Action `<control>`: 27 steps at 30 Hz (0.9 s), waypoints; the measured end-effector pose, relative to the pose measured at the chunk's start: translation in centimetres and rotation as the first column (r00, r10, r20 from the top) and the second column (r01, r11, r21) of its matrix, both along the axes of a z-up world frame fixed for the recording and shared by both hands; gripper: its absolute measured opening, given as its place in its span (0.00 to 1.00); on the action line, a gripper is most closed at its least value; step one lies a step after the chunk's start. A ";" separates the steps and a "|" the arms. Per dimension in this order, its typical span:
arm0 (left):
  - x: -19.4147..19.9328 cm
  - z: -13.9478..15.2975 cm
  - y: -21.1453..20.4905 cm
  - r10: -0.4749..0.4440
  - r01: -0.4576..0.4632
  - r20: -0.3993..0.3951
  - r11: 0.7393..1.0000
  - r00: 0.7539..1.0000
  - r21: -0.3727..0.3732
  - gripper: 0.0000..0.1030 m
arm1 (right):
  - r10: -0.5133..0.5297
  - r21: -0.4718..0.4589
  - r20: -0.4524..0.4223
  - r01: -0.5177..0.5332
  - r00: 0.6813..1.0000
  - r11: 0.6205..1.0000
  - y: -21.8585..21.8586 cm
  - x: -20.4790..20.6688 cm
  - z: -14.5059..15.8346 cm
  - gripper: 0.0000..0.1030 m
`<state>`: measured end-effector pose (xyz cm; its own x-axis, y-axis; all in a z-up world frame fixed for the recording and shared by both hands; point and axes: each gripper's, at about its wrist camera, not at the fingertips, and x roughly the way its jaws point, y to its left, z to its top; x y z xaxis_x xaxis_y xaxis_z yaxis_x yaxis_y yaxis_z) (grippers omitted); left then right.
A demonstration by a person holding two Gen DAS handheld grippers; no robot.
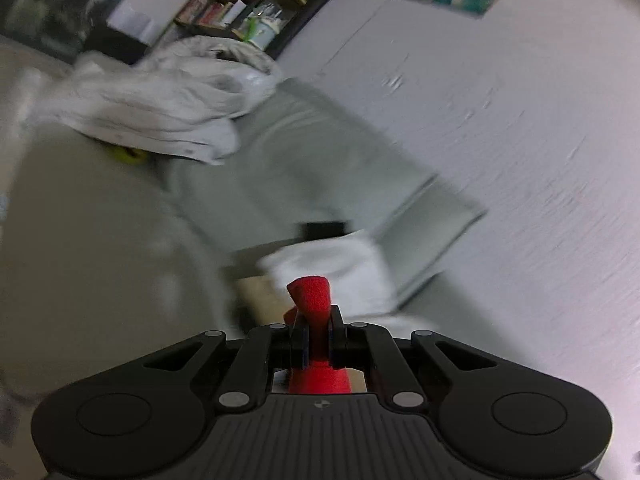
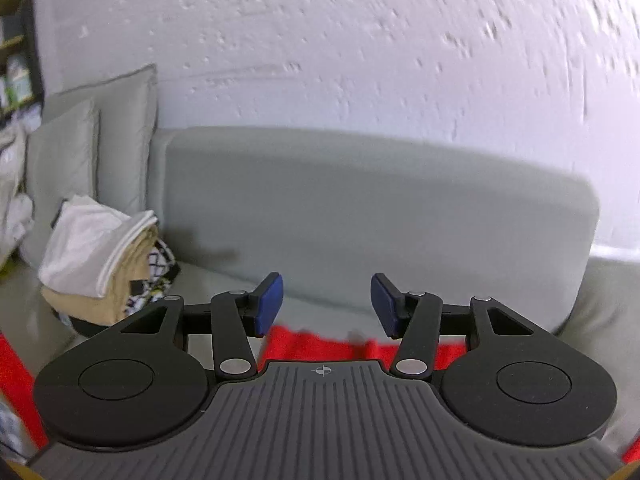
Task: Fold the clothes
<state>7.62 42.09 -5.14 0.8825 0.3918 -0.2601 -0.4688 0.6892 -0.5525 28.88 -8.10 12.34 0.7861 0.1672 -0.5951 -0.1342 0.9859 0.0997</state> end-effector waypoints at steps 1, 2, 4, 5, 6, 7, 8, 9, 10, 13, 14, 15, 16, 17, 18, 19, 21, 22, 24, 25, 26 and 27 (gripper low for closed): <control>0.4 -0.2 -0.1 0.008 -0.008 -0.026 0.999 1.000 0.035 0.05 | -0.004 0.026 -0.016 0.004 1.000 1.000 -0.1 -0.1 -0.4 0.53; 1.0 -0.4 -0.2 0.002 0.001 -0.041 0.998 0.999 0.067 0.05 | -0.008 0.049 -0.032 0.010 0.999 0.999 0.0 -0.1 -0.8 0.53; 2.5 -0.7 -0.1 -0.025 0.033 -0.062 0.992 0.998 0.118 0.05 | -0.021 0.082 -0.063 0.026 0.998 0.996 0.3 -0.5 -1.9 0.54; 3.2 -1.0 0.0 -0.041 0.052 -0.076 0.988 0.996 0.144 0.06 | -0.028 0.106 -0.082 0.037 0.996 0.994 0.3 -0.6 -2.3 0.54; 4.0 -1.4 0.5 -0.061 0.076 -0.093 0.983 0.994 0.166 0.06 | -0.035 0.130 -0.102 0.048 0.994 0.990 0.2 -0.7 -2.7 0.54; 4.7 -1.9 1.1 -0.079 0.098 -0.108 0.978 0.991 0.183 0.06 | -0.044 0.172 -0.129 0.066 0.991 0.983 -0.2 -0.6 -3.3 0.54; 5.1 -2.5 1.8 -0.097 0.117 -0.111 0.976 0.989 0.184 0.06 | -0.053 0.217 -0.157 0.087 0.986 0.972 -0.7 -0.4 -3.9 0.54; 5.3 -3.2 2.6 -0.117 0.131 -0.093 0.978 0.989 0.160 0.07 | -0.063 0.257 -0.184 0.110 0.981 0.960 -1.1 -0.1 -4.5 0.54; 5.6 -3.9 3.3 -0.118 0.131 -0.108 0.983 0.987 0.129 0.10 | -0.076 0.282 -0.205 0.134 0.976 0.950 -1.5 0.1 -5.2 0.54; 7.5 -6.8 4.9 -0.019 0.027 -0.347 0.999 0.938 0.020 0.28 | -0.121 0.305 -0.251 0.197 0.960 0.932 -1.8 1.1 -7.0 0.54; 7.9 -7.7 4.8 0.027 -0.016 -0.430 0.999 0.902 0.029 0.33 | -0.130 0.313 -0.272 0.215 0.954 0.925 -1.8 1.3 -7.7 0.54; 7.9 -8.3 4.7 0.042 -0.025 -0.477 0.999 0.878 0.041 0.38 | -0.129 0.326 -0.291 0.225 0.948 0.918 -1.7 1.3 -8.2 0.54; 7.7 -8.5 4.6 0.049 -0.030 -0.516 0.999 0.855 0.045 0.38 | -0.125 0.340 -0.309 0.232 0.943 0.911 -1.6 1.3 -8.6 0.54; 7.5 -8.7 4.5 0.056 -0.034 -0.555 0.998 0.830 0.049 0.39 | -0.113 0.351 -0.318 0.228 0.941 0.908 -1.4 1.0 -8.9 0.54; 7.0 -8.7 4.5 0.067 -0.046 -0.580 0.998 0.812 0.052 0.40 | -0.104 0.355 -0.315 0.218 0.943 0.909 -1.2 0.5 -8.8 0.54; 6.2 -8.1 4.4 0.084 -0.068 -0.580 0.996 0.810 0.048 0.41 | -0.096 0.357 -0.309 0.209 0.946 0.910 -1.0 0.0 -8.7 0.54; 4.4 -6.4 3.9 0.094 -0.094 -0.572 0.995 0.815 0.029 0.41 | -0.096 0.361 -0.278 0.197 0.956 0.911 -1.1 -1.7 -7.6 0.54; 3.5 -5.4 3.3 0.077 -0.086 -0.568 0.996 0.819 0.010 0.41 | -0.098 0.363 -0.261 0.191 0.960 0.912 -1.2 -2.6 -7.0 0.54; 1.9 -3.4 1.3 -0.024 0.002 -0.555 0.999 0.831 -0.040 0.41 | -0.108 0.359 -0.216 0.182 0.970 0.915 -1.8 -4.8 -5.3 0.58; 1.4 -2.6 0.1 -0.094 0.068 -0.547 0.995 0.832 -0.067 0.41 | -0.115 0.355 -0.186 0.176 0.976 0.918 -2.2 -6.2 -4.2 0.60; 0.5 -1.8 -1.6 -0.170 0.141 -0.536 0.985 0.827 -0.095 0.45 | -0.121 0.350 -0.154 0.169 0.981 0.921 -2.7 -7.6 -3.1 0.65; -0.4 -1.0 -3.4 -0.235 0.204 -0.529 0.972 0.816 -0.118 0.53 | -0.129 0.344 -0.130 0.166 0.983 0.924 -3.3 -9.1 -2.1 0.66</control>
<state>7.23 38.69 -6.14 0.6588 0.1764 -0.7313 -0.5411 0.7865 -0.2978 19.78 -11.45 10.24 0.7552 0.2674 -0.5985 0.0398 0.8926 0.4490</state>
